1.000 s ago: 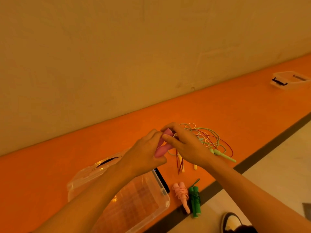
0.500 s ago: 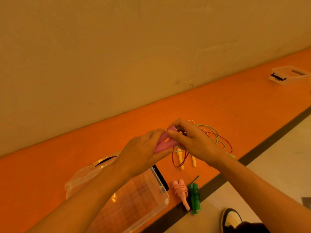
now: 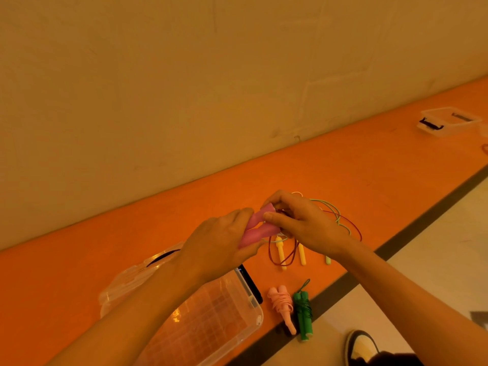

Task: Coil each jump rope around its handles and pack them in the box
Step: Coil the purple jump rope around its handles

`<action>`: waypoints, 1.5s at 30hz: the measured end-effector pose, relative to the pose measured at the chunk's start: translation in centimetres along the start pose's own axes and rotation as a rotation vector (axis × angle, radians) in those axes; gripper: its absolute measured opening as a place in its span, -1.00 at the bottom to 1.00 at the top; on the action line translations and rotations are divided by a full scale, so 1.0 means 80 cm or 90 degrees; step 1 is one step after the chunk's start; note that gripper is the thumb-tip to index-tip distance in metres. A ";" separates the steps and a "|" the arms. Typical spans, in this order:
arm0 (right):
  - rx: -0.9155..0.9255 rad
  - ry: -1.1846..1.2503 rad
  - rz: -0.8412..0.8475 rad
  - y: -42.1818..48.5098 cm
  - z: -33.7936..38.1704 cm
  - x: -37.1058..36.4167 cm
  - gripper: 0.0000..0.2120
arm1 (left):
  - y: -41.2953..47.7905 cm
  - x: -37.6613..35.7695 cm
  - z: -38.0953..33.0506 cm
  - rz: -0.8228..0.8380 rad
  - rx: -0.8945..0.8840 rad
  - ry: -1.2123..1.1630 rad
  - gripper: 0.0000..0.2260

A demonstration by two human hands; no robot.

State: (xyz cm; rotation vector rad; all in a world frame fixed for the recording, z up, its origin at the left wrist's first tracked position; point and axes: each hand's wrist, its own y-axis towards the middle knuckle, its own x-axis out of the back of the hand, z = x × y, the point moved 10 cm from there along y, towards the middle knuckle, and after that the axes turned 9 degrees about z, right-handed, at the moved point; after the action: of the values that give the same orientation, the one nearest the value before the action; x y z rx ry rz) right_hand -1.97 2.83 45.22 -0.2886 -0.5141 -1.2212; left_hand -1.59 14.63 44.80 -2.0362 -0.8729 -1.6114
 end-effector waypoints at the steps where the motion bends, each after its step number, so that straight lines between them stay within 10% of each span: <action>1: -0.001 -0.002 0.002 0.001 -0.002 -0.001 -0.73 | 0.001 -0.005 0.000 0.020 0.020 0.021 -0.59; 25: -0.053 0.058 -0.005 0.012 -0.021 -0.001 -0.80 | -0.001 -0.001 0.000 -0.093 -0.009 0.146 -0.49; 45: -0.122 -0.033 -0.021 -0.017 -0.067 0.110 -0.74 | 0.002 0.001 0.031 0.053 -0.023 0.046 -0.35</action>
State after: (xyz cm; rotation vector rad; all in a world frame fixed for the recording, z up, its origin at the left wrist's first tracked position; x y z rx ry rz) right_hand 0.08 -7.34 45.13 -0.4762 -0.4482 -1.2999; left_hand 0.27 16.17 44.23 -1.9976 -0.7295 -1.6554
